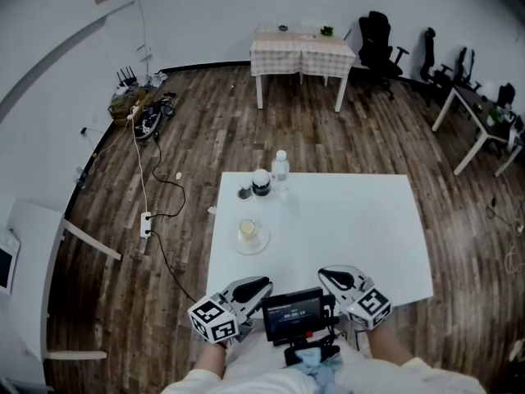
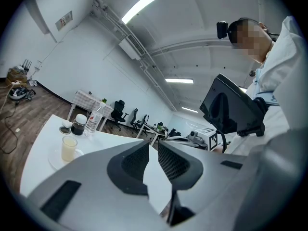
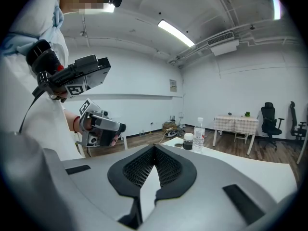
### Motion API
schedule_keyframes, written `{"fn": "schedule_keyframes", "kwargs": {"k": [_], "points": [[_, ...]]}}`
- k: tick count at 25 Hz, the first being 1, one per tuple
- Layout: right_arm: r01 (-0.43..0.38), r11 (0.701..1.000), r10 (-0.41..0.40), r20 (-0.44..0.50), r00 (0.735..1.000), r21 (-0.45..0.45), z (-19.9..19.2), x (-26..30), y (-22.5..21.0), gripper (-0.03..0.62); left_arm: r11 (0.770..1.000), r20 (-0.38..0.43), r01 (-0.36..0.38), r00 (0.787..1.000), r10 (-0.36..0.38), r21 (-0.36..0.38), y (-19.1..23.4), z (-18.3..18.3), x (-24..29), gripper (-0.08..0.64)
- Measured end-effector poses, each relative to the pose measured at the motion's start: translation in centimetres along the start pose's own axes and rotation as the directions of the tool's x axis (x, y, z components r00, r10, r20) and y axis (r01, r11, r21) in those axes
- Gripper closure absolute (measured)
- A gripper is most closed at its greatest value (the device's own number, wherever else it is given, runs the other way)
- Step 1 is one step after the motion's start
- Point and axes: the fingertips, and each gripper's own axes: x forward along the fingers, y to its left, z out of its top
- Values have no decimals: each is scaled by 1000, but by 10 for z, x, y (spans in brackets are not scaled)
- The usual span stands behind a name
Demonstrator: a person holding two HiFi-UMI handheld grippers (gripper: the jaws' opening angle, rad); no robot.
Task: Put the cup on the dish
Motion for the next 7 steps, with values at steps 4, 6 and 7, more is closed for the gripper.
{"fn": "schedule_keyframes", "kwargs": {"k": [4,6,7], "points": [[-10,1000,10,3,1000,9,0,0,3,563,1000,1,-5,1000,5,2,-1,1,-2,506],[-7,1000,7,-2,1000,13,1,0,3,563,1000,-2,-6,1000,6,5,-3,2,-2,506],[-4,1000,4,-4,1000,16,2,0,3,563,1000,-3,-5,1000,5,6,-3,3,-2,506]]}}
